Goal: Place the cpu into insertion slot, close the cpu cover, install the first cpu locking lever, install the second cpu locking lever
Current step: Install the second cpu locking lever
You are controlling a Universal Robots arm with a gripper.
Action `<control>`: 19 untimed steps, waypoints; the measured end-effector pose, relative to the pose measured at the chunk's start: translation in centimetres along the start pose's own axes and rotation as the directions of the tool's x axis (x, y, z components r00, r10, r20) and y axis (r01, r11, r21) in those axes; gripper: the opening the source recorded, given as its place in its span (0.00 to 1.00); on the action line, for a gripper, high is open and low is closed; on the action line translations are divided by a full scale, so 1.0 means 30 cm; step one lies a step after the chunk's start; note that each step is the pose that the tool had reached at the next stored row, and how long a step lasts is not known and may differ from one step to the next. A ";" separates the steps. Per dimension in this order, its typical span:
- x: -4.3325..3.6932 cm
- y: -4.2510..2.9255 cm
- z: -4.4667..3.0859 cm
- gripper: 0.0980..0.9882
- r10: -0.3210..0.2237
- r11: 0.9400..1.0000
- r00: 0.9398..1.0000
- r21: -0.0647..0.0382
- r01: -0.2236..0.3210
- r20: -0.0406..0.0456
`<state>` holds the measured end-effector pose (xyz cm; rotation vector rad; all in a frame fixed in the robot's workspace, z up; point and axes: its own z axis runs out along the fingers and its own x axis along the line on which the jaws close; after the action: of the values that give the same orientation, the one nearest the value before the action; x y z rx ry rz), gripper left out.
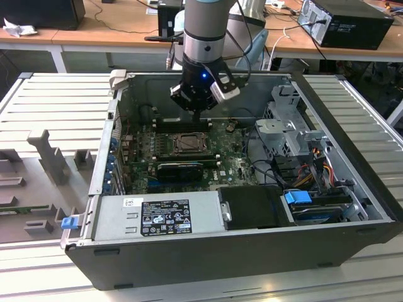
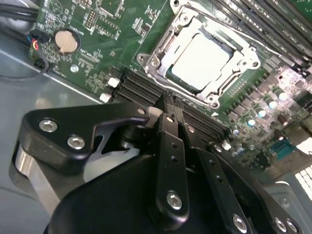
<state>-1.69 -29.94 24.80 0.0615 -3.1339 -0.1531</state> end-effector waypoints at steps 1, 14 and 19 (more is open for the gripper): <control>0.000 -0.005 -0.001 0.01 0.000 1.000 1.000 0.000 0.000 0.000; 0.006 -0.145 -0.014 0.01 0.001 1.000 1.000 0.000 -0.001 -0.001; 0.005 -0.184 -0.008 0.01 0.002 1.000 1.000 -0.022 -0.002 -0.016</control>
<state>-1.62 -35.46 24.49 0.0594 -3.1152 -0.1855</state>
